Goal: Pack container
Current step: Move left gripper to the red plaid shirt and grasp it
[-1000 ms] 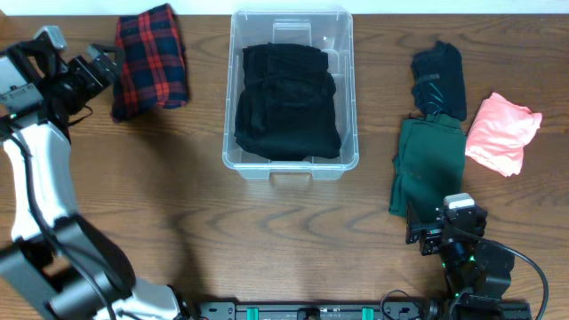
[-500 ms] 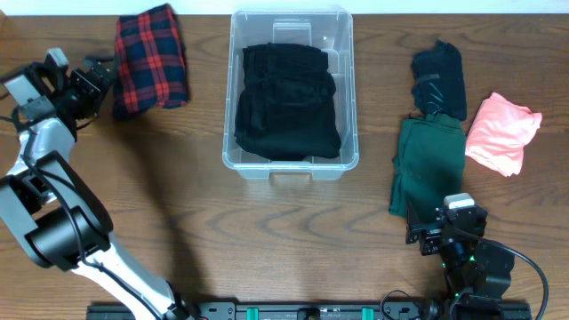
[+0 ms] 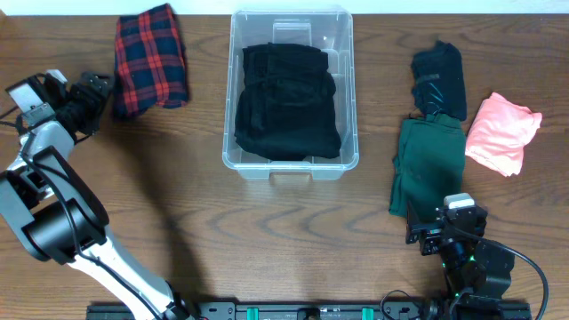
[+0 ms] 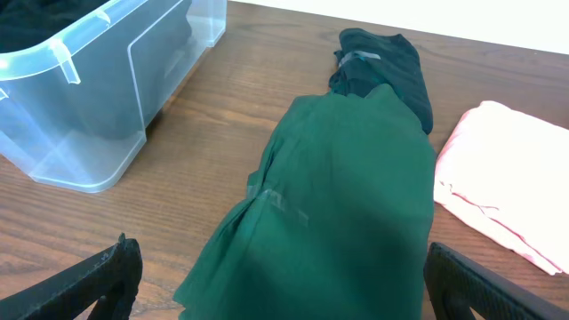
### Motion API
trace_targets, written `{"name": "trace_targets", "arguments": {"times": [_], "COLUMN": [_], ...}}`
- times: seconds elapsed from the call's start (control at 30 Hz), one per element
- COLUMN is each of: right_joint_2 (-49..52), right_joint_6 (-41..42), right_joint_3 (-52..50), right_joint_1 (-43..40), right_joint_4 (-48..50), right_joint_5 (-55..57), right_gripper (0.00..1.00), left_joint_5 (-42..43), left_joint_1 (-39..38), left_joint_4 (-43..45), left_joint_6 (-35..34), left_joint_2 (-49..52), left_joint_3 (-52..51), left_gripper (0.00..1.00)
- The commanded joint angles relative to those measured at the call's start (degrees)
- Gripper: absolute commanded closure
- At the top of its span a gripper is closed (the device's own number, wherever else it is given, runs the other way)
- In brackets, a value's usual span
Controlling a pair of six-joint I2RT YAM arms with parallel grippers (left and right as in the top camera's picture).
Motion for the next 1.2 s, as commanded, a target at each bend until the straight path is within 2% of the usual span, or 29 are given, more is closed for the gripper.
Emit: {"name": "trace_targets", "arguments": {"times": [0.0, 0.17, 0.47, 0.73, 0.77, 0.93, 1.1, 1.17], "right_joint_2": [-0.20, -0.20, -0.20, -0.20, -0.20, -0.20, -0.20, -0.20], "right_joint_6": [-0.04, -0.04, -0.04, -0.04, -0.04, -0.04, -0.04, -0.04], "right_joint_3": [-0.20, -0.20, -0.20, -0.20, -0.20, -0.20, -0.20, -0.20], "right_joint_1": [0.35, 0.35, 0.35, 0.35, 0.35, 0.35, 0.35, 0.35], "right_joint_4": [-0.04, -0.04, -0.04, -0.04, -0.04, -0.04, -0.04, -0.04], "right_joint_5": [-0.39, -0.39, -0.39, -0.39, -0.39, -0.39, -0.39, -0.39], "right_gripper": [0.01, 0.01, 0.01, 0.01, 0.01, 0.01, 0.01, 0.01], "left_joint_5": [-0.70, -0.63, -0.28, -4.94, -4.92, -3.72, 4.42, 8.24], "left_joint_1": [-0.44, -2.01, -8.20, -11.87, -11.85, -11.85, -11.69, -11.54], "left_joint_4": [-0.24, 0.74, 7.54, 9.33, 9.53, 10.97, 16.96, 20.11], "left_joint_6": [0.98, 0.98, 0.87, -0.68, -1.16, -1.64, -1.68, -2.84], "left_joint_2": [2.89, 5.16, 6.60, 7.10, 7.13, 7.10, 7.10, 6.99], "left_joint_3": [0.31, 0.31, 0.31, 0.31, 0.31, 0.31, 0.31, 0.33], "left_gripper": [0.02, 0.02, 0.02, 0.02, 0.05, 0.47, 0.85, 0.92]}}
